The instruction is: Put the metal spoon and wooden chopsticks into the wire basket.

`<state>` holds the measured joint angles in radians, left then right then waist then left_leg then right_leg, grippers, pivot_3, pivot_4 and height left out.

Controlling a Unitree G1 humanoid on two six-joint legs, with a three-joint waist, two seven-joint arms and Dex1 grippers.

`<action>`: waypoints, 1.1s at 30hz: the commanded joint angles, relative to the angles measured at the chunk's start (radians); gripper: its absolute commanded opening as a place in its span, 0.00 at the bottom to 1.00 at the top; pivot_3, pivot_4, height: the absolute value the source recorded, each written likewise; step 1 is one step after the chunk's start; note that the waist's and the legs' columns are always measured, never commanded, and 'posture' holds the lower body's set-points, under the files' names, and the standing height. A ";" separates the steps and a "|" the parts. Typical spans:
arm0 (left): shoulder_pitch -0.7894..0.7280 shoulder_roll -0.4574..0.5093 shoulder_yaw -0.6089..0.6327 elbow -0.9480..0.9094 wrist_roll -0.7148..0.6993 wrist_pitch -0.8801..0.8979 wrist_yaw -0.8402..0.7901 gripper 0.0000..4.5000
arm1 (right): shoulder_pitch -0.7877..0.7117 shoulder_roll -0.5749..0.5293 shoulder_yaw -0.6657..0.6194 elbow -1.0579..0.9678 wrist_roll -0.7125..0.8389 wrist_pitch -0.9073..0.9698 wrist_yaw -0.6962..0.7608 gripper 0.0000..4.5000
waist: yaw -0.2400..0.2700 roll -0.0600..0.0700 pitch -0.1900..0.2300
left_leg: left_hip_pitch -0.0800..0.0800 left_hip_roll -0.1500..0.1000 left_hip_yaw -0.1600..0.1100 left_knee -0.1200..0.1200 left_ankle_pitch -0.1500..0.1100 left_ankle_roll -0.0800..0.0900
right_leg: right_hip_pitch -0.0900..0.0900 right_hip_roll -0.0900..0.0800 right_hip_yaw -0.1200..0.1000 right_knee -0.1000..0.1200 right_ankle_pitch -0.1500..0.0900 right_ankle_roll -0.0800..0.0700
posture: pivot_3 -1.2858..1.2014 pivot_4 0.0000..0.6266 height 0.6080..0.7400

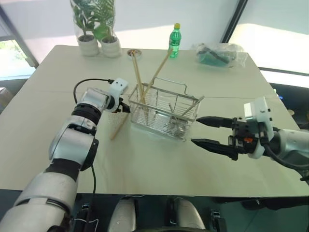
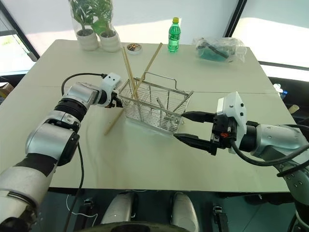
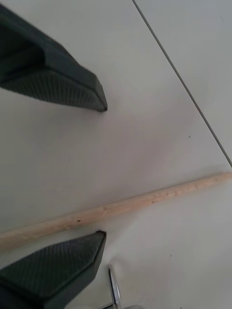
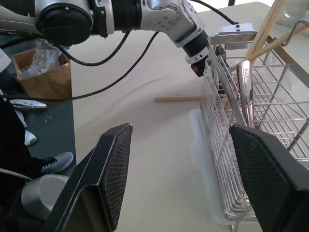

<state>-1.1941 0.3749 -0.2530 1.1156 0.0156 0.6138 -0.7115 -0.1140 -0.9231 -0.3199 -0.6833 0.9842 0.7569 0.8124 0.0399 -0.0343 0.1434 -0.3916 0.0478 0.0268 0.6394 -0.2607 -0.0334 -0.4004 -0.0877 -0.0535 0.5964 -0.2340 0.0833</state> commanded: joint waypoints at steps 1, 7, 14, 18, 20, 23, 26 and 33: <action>-0.017 -0.003 0.011 0.025 0.033 0.007 0.005 0.44 | -0.009 -0.018 -0.026 -0.014 0.009 -0.016 0.014 0.74 | 0.000 0.000 0.000 | 0.000 0.000 0.000 0.000 0.000 0.000 | 0.000 0.000 0.000 0.000 0.000 0.000 | 0.52 0.24 0.83; -0.013 0.032 0.073 0.037 0.030 0.009 0.061 0.38 | 0.003 -0.032 -0.030 -0.015 -0.008 -0.024 0.043 0.74 | -0.003 0.000 0.000 | 0.000 0.000 0.000 0.000 0.000 0.000 | 0.000 0.000 0.000 0.000 0.000 0.000 | 0.52 0.24 0.83; 0.015 0.105 0.229 -0.009 -0.043 -0.016 0.159 0.38 | -0.008 -0.041 -0.039 0.022 -0.072 -0.057 0.044 0.74 | -0.006 0.000 0.000 | 0.000 0.001 0.000 0.000 0.000 0.000 | -0.001 0.001 0.000 0.001 0.002 0.004 | 0.52 0.24 0.83; 0.049 0.157 0.353 -0.101 -0.115 -0.032 0.204 0.38 | 0.004 -0.049 -0.054 0.031 -0.085 -0.066 0.053 0.74 | 0.000 0.000 0.000 | 0.000 0.001 0.000 0.000 0.000 0.000 | -0.001 0.000 0.000 0.001 0.002 0.004 | 0.52 0.24 0.83; 0.066 0.170 0.410 -0.166 -0.157 -0.023 0.209 0.38 | 0.009 -0.050 -0.059 0.034 -0.089 -0.068 0.056 0.74 | 0.000 -0.001 0.000 | 0.000 0.000 0.000 0.000 0.000 0.000 | -0.001 0.000 0.000 0.001 0.002 0.004 | 0.52 0.24 0.83; 0.099 0.194 0.447 -0.253 -0.185 0.036 0.206 0.38 | 0.001 -0.046 -0.061 0.036 -0.083 -0.062 0.049 0.74 | 0.000 -0.001 0.001 | 0.000 0.000 0.000 0.000 0.000 0.000 | -0.001 0.000 0.000 0.001 0.002 0.004 | 0.52 0.24 0.83; 0.127 0.198 0.438 -0.299 -0.185 0.086 0.205 0.38 | -0.012 -0.043 -0.054 0.044 -0.079 -0.060 0.048 0.74 | -0.002 0.000 0.000 | 0.001 0.000 0.000 0.000 0.000 0.000 | 0.000 0.000 0.000 0.001 0.002 0.004 | 0.52 0.24 0.83; 0.140 0.179 0.332 -0.271 -0.119 0.139 0.181 0.38 | -0.061 -0.033 -0.022 0.073 -0.093 -0.064 0.039 0.74 | -0.002 -0.001 0.000 | 0.001 0.000 0.000 0.000 0.000 0.000 | 0.001 0.001 0.000 0.001 0.002 0.004 | 0.52 0.24 0.83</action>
<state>-1.0245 0.5510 0.1047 0.8466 -0.1230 0.7324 -0.5203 -0.1556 -0.9593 -0.3290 -0.6095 0.8925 0.7102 0.8587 0.0381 -0.0351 0.1439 -0.3905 0.0481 0.0269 0.6397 -0.2608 -0.0333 -0.3994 -0.0872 -0.0538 0.5976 -0.2319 0.0871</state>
